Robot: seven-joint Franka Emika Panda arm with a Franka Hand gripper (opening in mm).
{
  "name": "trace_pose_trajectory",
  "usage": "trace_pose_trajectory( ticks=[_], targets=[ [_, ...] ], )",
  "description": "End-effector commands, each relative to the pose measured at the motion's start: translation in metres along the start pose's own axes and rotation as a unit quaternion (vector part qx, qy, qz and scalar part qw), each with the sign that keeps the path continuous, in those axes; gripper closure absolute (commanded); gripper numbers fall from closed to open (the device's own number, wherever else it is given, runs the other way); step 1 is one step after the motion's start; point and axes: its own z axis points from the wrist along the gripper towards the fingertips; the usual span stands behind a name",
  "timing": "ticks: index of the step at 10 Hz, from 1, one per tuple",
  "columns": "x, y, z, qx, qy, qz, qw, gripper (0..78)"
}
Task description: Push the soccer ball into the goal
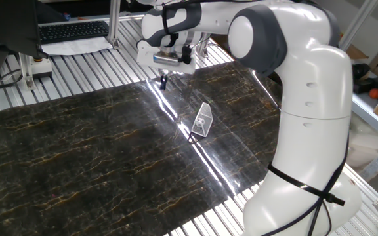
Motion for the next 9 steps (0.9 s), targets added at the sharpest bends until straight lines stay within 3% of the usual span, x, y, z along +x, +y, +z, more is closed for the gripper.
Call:
trace_pose_trajectory(
  ticks=[1, 3, 4, 5, 6, 7, 9],
  targets=[
    [0.059, -0.016, -0.081, 0.024, -0.069, -0.255, 0.9642, 76.4],
    [0.081, -0.016, -0.091, 0.021, -0.068, -0.254, 0.9645, 76.4],
    [0.081, -0.016, -0.092, 0.021, -0.068, -0.254, 0.9645, 76.4],
    [0.095, -0.019, -0.099, 0.030, -0.070, -0.262, 0.9621, 76.4],
    [0.098, -0.019, -0.102, 0.049, -0.076, -0.274, 0.9574, 76.4],
    [0.098, -0.020, -0.103, 0.054, -0.077, -0.280, 0.9553, 76.4],
    [0.097, -0.022, -0.107, 0.045, -0.066, -0.295, 0.9522, 76.4]
  ],
)
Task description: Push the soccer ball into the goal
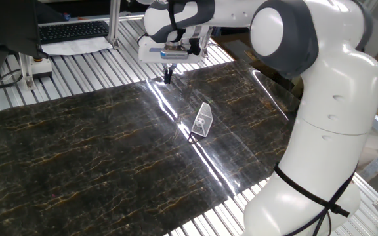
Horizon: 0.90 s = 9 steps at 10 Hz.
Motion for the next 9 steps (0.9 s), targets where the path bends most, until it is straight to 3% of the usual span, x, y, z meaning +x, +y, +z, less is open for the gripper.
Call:
trace_pose_trajectory(
  ticks=[1, 2, 4, 6, 9],
  targets=[
    [0.056, -0.001, -0.064, 0.028, -0.031, -0.165, 0.9855, 76.4],
    [0.049, 0.002, -0.063, 0.026, -0.025, -0.185, 0.9821, 76.4],
    [0.036, 0.016, -0.051, 0.025, -0.023, -0.187, 0.9818, 76.4],
    [0.036, 0.016, -0.051, 0.029, -0.027, -0.182, 0.9825, 76.4],
    [0.036, 0.016, -0.051, 0.014, -0.034, -0.192, 0.9808, 76.4]
  ],
)
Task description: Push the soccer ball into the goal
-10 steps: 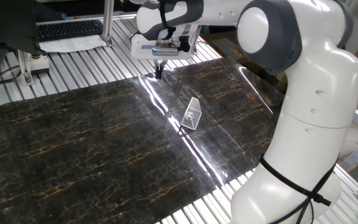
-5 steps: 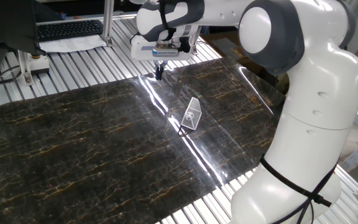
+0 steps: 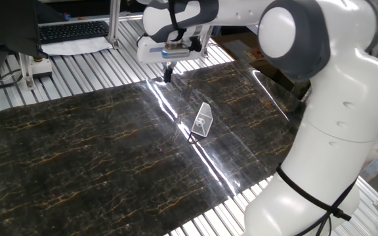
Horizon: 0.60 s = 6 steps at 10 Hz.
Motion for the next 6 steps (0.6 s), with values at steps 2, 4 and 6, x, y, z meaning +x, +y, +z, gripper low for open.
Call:
trace_pose_trajectory(
  ticks=[2, 4, 6],
  targets=[
    [0.023, 0.003, -0.052, -0.016, -0.006, -0.109, 0.9939, 76.4],
    [0.025, 0.002, -0.054, -0.021, -0.002, -0.091, 0.9956, 76.4],
    [0.022, 0.000, -0.051, -0.030, 0.002, -0.068, 0.9972, 76.4]
  ],
)
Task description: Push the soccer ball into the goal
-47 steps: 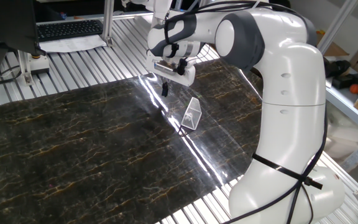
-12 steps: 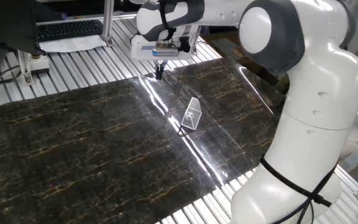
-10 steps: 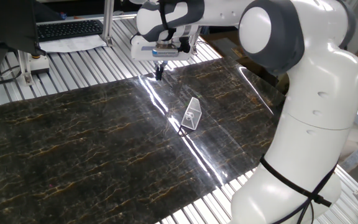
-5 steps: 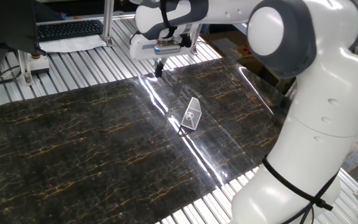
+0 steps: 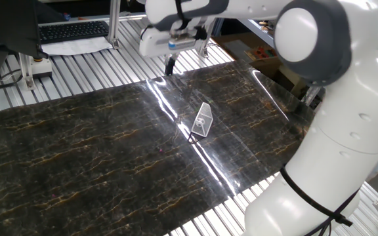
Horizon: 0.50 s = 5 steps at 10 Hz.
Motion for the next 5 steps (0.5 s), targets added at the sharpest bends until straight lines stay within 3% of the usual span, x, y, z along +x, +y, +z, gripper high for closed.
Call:
trace_pose_trajectory(
  ticks=[1, 3, 5],
  targets=[
    [0.004, -0.002, 0.003, -0.019, 0.003, 0.030, 0.9994, 76.4],
    [0.010, -0.002, 0.016, -0.019, -0.003, 0.046, 0.9987, 76.4],
    [0.008, -0.006, 0.024, -0.014, -0.005, 0.053, 0.9985, 76.4]
  ],
)
